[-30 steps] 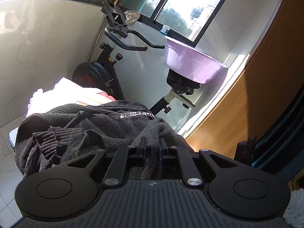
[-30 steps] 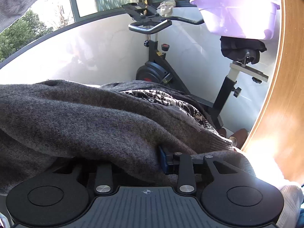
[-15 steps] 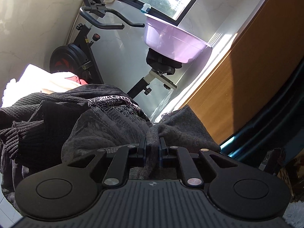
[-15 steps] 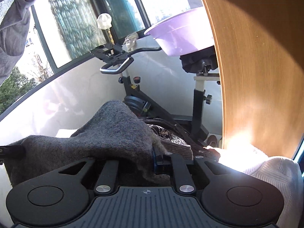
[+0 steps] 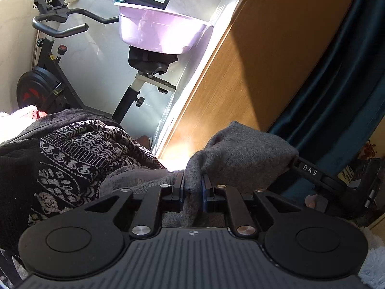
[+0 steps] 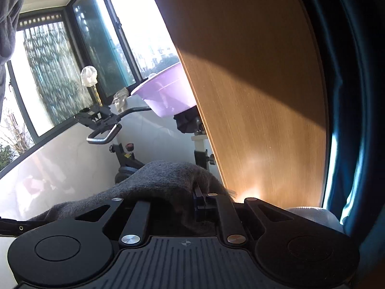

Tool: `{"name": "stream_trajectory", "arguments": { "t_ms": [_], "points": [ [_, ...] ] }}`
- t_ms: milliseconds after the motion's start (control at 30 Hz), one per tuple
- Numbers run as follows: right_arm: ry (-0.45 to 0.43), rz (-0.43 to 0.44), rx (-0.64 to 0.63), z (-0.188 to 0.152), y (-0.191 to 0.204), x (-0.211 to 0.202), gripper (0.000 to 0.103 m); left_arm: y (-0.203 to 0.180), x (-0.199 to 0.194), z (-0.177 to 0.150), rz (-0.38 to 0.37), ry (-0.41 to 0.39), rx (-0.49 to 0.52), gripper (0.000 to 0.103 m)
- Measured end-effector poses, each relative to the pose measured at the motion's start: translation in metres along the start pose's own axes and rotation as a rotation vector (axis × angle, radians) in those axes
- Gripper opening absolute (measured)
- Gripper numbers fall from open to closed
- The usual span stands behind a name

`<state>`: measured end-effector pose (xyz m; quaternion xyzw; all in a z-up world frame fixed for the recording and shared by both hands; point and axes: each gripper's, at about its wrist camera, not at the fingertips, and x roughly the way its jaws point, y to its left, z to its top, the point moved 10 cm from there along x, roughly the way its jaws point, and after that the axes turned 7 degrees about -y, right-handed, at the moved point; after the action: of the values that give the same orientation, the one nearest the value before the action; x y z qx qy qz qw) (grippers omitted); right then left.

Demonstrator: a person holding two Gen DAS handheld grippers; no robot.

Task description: Fold clothes

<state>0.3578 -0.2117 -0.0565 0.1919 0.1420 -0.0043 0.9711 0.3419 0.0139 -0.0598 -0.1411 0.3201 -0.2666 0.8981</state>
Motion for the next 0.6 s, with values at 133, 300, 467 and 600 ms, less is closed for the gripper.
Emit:
{"name": "stream_trajectory", "arguments": {
  "t_ms": [133, 300, 467, 600],
  "points": [
    [-0.122, -0.040, 0.004, 0.040, -0.008, -0.016, 0.012, 0.000, 0.001, 0.004, 0.050, -0.022, 0.030, 0.039],
    [-0.190, -0.186, -0.045, 0.059, -0.043, -0.022, 0.012, 0.047, -0.016, 0.012, 0.185, -0.072, -0.056, 0.045],
    [0.038, -0.313, -0.123, -0.004, -0.085, 0.029, 0.012, 0.127, -0.046, 0.005, 0.466, -0.109, -0.159, 0.061],
    [0.258, -0.374, -0.121, -0.079, -0.115, 0.074, 0.013, 0.173, -0.067, -0.012, 0.606, -0.106, -0.242, 0.065]
  ]
}}
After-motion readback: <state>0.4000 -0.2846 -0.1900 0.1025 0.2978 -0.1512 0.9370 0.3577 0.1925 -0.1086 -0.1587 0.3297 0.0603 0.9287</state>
